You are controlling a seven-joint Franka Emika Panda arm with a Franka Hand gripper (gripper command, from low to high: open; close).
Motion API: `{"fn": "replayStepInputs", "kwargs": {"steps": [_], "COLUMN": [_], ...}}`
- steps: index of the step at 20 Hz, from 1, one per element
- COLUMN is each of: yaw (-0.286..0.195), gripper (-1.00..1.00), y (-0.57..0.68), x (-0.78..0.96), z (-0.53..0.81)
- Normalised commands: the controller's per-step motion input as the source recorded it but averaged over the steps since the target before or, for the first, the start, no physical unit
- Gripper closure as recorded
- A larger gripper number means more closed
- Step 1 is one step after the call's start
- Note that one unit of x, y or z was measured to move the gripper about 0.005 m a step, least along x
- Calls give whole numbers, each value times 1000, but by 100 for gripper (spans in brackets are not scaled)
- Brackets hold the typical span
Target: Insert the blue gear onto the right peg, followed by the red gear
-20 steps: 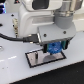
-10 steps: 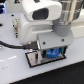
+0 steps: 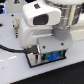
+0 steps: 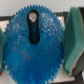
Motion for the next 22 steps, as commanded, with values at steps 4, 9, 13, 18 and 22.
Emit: {"fn": "replayStepInputs", "kwargs": {"steps": [4,9,13,18,22], "yaw": [0,0,0,0,0], "gripper": [-100,-100,-100,-100,-100], "y": [116,139,208,228,178], "x": [-140,-263,-461,-646,-781], "z": [450,478,298,114,35]}}
